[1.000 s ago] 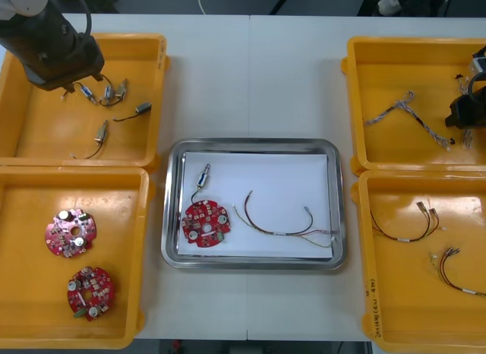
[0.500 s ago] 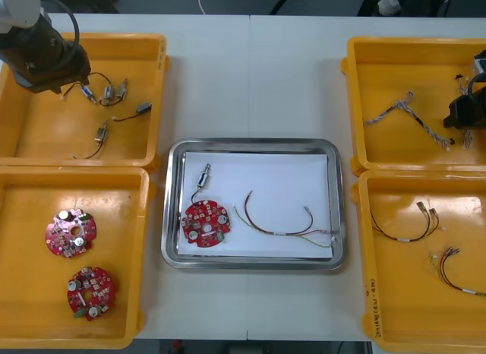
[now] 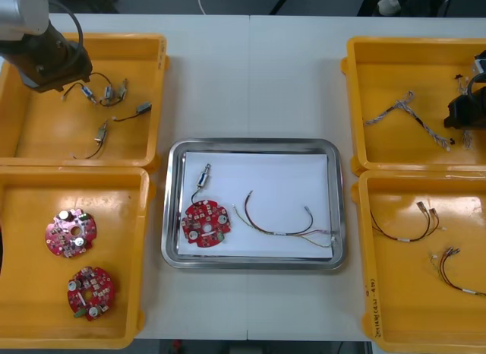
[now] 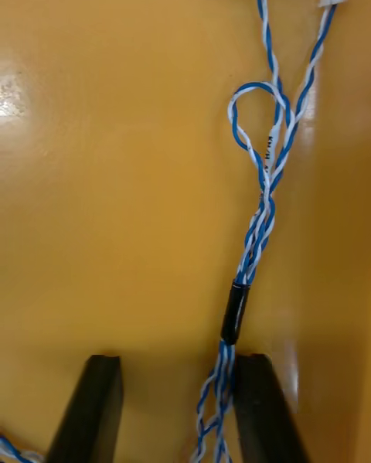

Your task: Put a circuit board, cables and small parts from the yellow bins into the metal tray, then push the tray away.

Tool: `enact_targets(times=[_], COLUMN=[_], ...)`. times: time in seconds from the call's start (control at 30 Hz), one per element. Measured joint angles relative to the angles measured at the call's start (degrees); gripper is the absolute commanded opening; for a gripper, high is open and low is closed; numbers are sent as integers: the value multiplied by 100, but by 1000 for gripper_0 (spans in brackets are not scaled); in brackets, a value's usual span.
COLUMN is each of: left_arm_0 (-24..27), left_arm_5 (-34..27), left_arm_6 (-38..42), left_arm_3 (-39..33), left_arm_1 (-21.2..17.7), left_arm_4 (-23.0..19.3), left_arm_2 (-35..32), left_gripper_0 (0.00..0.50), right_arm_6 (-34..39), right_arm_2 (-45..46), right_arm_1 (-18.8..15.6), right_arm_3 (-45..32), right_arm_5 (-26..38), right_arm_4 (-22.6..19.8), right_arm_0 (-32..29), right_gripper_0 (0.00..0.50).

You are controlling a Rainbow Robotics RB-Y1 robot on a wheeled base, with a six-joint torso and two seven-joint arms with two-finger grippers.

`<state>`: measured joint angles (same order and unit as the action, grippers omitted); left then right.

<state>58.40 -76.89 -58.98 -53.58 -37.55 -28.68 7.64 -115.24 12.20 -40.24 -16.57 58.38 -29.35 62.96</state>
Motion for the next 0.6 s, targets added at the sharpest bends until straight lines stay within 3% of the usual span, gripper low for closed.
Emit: enact_targets(times=[0.43,0.6], left_arm_0=[78,78], left_arm_5=[772,1075], left_arm_6=[0,-1], left_arm_3=[682,932], left_arm_1=[288,345], left_arm_4=[320,365], left_arm_2=[0,0], left_gripper_0=[500,500], right_arm_6=[0,0], right_arm_2=[0,0], right_arm_1=[0,0], right_arm_3=[-35,-436], right_arm_5=[22,560], right_arm_4=[-8,45], right_arm_0=[-5,-71], right_gripper_0=[0,0])
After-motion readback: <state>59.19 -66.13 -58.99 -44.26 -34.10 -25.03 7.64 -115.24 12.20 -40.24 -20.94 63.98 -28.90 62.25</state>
